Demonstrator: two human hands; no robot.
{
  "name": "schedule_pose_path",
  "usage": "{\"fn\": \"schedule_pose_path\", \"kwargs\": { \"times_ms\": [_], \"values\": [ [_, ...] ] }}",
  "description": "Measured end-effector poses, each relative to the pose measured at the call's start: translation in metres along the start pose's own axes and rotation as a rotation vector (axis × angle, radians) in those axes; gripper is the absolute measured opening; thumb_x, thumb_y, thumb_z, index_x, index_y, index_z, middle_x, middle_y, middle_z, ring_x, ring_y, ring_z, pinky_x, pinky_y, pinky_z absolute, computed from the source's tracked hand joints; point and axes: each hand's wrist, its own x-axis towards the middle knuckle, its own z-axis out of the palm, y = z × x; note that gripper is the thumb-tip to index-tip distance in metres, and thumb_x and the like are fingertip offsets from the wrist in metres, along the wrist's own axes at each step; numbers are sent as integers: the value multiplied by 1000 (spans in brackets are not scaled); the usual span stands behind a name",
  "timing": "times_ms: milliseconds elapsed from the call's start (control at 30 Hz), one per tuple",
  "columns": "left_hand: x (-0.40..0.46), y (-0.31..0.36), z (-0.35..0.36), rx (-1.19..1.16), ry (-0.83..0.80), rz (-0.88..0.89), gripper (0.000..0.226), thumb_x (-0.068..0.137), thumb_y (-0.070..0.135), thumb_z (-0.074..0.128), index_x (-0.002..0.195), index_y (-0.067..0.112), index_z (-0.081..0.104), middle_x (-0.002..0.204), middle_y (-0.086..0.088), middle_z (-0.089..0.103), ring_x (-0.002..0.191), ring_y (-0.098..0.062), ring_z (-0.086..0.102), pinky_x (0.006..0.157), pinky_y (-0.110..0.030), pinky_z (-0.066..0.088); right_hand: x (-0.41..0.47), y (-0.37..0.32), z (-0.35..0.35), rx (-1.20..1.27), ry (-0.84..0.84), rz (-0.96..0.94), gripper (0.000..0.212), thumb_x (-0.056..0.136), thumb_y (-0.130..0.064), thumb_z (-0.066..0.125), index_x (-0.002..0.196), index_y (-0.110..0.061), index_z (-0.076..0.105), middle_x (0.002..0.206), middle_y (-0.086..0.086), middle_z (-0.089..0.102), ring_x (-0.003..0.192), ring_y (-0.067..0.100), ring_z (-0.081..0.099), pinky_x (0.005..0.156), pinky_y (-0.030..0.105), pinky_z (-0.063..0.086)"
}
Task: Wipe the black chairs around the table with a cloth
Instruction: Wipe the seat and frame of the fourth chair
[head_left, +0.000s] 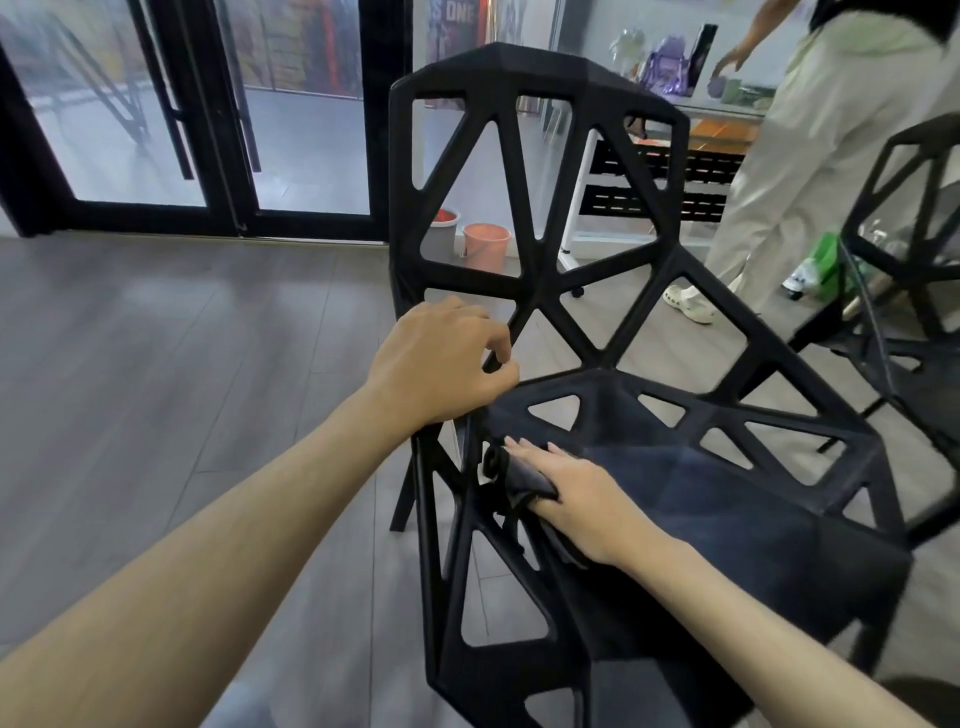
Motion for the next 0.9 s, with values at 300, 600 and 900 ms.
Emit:
{"fn": "schedule_pose_path", "kwargs": {
  "times_ms": [300,600,900],
  "values": [
    [0,2,0,111,-50,26,34,97,57,51,100,32,73,93,11,64,85,-9,51,79,-29,37,67,-8,-5,-71,91,88,63,104,-10,50,158,-35,32,167,-9,30,156,28,19,125,46,22],
    [-2,4,-10,152,-156,5,41,93,64,56,120,35,66,110,9,68,103,-15,60,97,-40,46,10,17,-13,-103,26,141,65,103,-18,56,159,-39,31,166,-9,32,155,26,25,126,42,18],
    [-11,4,-22,0,-124,-75,30,93,55,69,118,40,68,123,12,68,124,-21,58,115,-46,34,-82,117,-88,-395,193,514,59,103,-26,54,155,-46,35,171,-17,13,160,19,-6,122,67,-6]
  ]
}}
